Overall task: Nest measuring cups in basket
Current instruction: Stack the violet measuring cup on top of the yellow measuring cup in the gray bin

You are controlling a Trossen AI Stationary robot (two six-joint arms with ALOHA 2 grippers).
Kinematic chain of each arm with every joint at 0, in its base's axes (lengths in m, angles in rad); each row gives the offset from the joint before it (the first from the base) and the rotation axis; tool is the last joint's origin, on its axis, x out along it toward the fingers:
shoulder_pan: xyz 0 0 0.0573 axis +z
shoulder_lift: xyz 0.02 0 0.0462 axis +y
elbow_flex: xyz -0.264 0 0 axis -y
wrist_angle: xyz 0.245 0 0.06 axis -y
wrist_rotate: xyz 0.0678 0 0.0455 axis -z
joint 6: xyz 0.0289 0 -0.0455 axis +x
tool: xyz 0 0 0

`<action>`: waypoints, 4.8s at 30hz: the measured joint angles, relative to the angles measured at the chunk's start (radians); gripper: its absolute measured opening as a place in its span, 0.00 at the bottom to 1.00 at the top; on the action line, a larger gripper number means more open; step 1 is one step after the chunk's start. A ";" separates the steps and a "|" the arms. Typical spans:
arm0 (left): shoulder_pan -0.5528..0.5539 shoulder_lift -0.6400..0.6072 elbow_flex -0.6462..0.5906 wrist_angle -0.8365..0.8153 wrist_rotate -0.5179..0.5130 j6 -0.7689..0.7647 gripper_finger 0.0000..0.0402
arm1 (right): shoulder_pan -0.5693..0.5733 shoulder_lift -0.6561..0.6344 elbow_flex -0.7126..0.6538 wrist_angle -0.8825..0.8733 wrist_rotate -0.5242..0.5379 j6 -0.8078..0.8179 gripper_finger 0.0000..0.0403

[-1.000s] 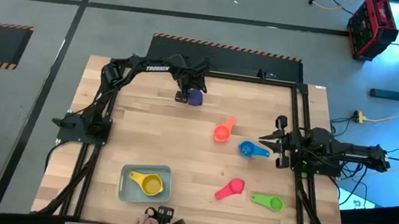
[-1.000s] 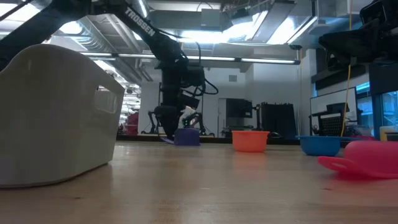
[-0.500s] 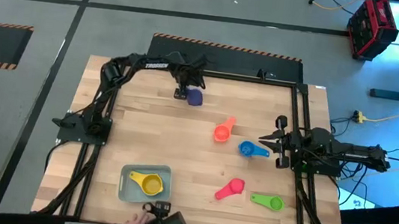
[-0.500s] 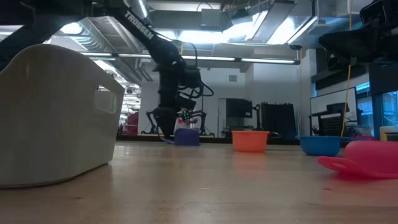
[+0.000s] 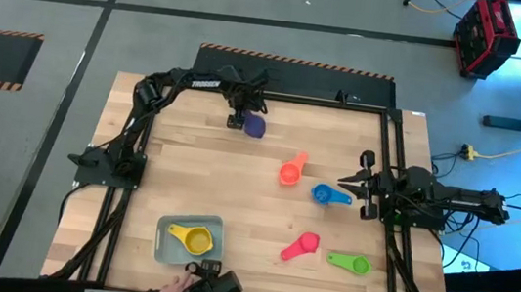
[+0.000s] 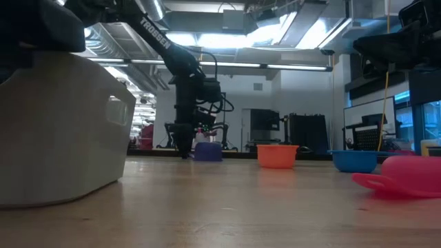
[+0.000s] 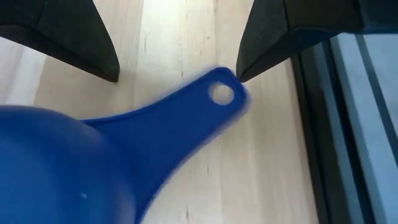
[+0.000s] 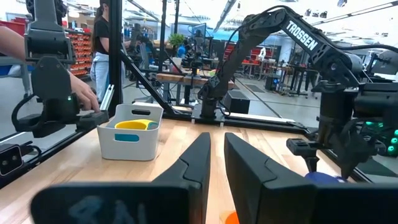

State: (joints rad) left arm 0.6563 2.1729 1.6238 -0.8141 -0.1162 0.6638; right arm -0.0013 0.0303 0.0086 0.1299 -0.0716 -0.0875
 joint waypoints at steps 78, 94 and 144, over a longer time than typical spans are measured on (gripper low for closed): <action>-0.191 -0.001 -0.002 0.056 0.167 -0.117 0.77 | 0.000 0.000 0.000 0.000 0.000 0.000 0.13; -0.165 -0.001 -0.002 0.027 0.184 -0.171 0.77 | 0.000 0.000 0.000 0.000 0.000 0.000 0.13; -0.190 0.013 0.000 0.019 0.122 -0.198 0.36 | 0.000 0.000 0.000 0.000 0.000 0.000 0.13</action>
State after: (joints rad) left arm 0.4659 2.1860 1.6238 -0.7952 0.0058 0.4656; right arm -0.0010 0.0305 0.0086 0.1299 -0.0715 -0.0875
